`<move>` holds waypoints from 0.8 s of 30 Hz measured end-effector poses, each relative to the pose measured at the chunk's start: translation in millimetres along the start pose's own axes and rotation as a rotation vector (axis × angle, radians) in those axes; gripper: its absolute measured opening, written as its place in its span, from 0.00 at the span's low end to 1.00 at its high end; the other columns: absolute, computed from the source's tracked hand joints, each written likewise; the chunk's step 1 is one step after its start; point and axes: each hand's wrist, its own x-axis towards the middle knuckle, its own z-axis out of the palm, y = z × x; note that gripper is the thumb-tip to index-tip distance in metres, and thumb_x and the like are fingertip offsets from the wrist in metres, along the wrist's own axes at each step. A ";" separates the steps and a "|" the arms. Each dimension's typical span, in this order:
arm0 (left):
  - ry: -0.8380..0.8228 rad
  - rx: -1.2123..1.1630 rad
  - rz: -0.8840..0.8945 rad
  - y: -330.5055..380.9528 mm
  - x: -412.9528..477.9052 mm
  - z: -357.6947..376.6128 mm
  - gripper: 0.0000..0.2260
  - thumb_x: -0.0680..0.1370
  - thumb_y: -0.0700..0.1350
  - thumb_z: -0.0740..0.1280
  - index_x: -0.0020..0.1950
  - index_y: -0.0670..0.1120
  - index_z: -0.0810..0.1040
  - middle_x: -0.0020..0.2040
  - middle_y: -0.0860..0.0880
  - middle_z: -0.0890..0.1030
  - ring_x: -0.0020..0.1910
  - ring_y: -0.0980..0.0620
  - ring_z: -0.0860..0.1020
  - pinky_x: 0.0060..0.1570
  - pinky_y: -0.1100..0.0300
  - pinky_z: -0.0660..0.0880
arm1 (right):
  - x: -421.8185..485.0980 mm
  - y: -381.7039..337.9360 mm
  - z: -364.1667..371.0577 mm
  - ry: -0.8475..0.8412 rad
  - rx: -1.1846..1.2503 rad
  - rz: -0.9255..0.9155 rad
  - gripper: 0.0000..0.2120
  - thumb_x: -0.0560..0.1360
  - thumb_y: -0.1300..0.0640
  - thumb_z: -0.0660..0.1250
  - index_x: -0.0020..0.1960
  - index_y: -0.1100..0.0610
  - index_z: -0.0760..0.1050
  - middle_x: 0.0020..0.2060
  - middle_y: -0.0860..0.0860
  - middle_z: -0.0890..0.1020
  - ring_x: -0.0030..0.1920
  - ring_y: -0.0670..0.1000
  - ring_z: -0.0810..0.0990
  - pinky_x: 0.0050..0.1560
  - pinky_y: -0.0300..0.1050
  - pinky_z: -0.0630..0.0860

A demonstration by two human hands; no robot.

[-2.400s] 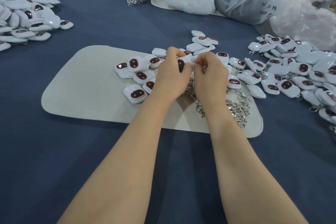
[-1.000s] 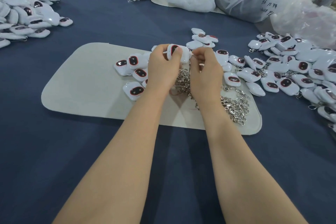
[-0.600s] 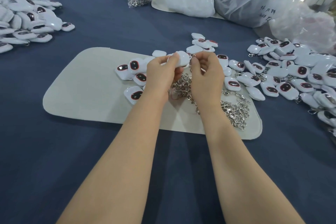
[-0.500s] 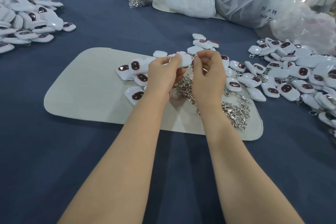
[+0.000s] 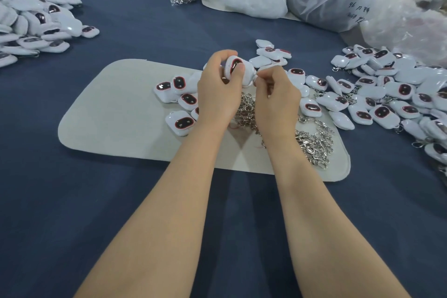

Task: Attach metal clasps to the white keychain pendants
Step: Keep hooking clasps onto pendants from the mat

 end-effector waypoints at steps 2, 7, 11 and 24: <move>0.004 0.075 0.071 -2.1 0.0 0.3 0.10 0.78 0.41 0.63 0.59 0.48 0.76 0.47 0.55 0.78 0.41 0.58 0.76 0.48 0.64 0.72 | -0.5 0.6 0.3 -0.038 -0.021 -0.004 0.06 0.76 0.65 0.61 0.48 0.60 0.77 0.39 0.49 0.80 0.40 0.49 0.75 0.42 0.38 0.68; -0.019 0.137 0.130 -4.6 -1.4 1.3 0.11 0.79 0.40 0.62 0.60 0.48 0.75 0.46 0.63 0.75 0.41 0.69 0.73 0.47 0.71 0.70 | -1.4 0.2 1.1 -0.102 0.031 0.058 0.07 0.76 0.66 0.61 0.49 0.60 0.76 0.39 0.48 0.78 0.41 0.47 0.76 0.43 0.33 0.69; -0.007 0.028 0.009 -2.5 0.3 1.1 0.07 0.79 0.42 0.62 0.56 0.49 0.74 0.50 0.50 0.79 0.42 0.53 0.77 0.49 0.62 0.75 | -0.5 -2.2 1.1 -0.084 0.122 0.128 0.05 0.76 0.64 0.62 0.49 0.56 0.73 0.38 0.43 0.76 0.37 0.39 0.74 0.42 0.26 0.69; -0.019 -0.406 -0.423 3.2 1.0 -1.5 0.08 0.79 0.41 0.65 0.41 0.42 0.77 0.33 0.47 0.77 0.29 0.57 0.76 0.32 0.66 0.76 | -0.4 -8.2 0.2 0.052 0.206 0.079 0.07 0.76 0.64 0.63 0.46 0.52 0.72 0.38 0.39 0.76 0.41 0.38 0.75 0.47 0.33 0.73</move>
